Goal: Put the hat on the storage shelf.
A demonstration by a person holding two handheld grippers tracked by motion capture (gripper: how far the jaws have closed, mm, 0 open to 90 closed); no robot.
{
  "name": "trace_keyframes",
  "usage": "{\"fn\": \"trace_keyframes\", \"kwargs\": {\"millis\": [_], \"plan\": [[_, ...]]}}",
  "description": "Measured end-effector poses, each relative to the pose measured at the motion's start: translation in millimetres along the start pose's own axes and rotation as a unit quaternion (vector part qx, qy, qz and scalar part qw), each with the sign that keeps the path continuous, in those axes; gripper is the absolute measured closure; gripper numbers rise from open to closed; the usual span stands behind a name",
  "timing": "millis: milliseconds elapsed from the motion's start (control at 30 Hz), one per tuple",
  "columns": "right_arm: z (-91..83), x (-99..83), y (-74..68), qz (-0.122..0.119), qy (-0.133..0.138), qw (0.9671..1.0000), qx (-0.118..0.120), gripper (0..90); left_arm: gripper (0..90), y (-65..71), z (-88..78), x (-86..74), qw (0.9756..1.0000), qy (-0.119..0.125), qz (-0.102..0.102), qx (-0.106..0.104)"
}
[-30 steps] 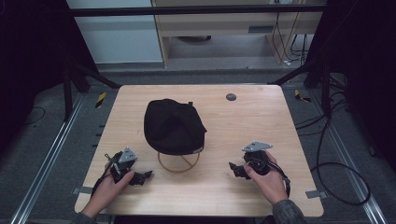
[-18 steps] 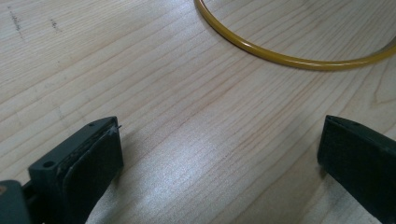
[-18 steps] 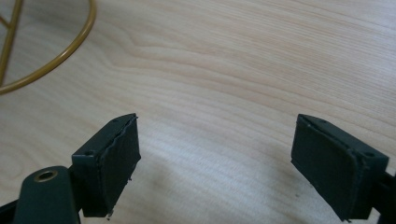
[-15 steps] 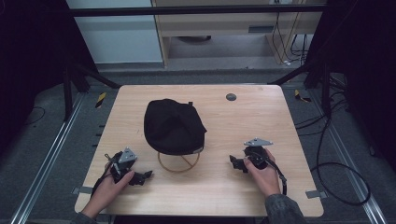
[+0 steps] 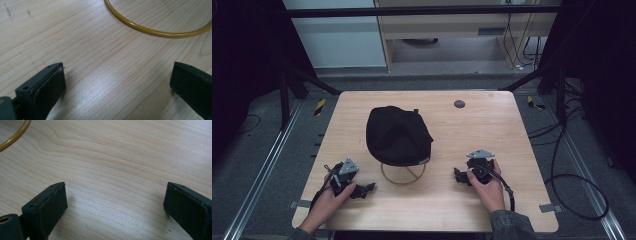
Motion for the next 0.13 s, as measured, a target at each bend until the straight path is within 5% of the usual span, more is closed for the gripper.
{"fn": "trace_keyframes", "kwargs": {"millis": [133], "plan": [[-2.6,-2.5,-1.7,-0.001,0.001,1.0,0.003,5.2,0.0,-0.1,-0.1,0.0,1.0,-0.001,0.001,0.0]]}}
Point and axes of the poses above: each handheld gripper's, and its own axes: z roughly forward along the jaws, x roughly out of its top, y roughly to its right, the point moved 2 cm from there along z, roughly forward along the jaws, and after that the axes turned 1 degree about z, right-handed, at the moved point
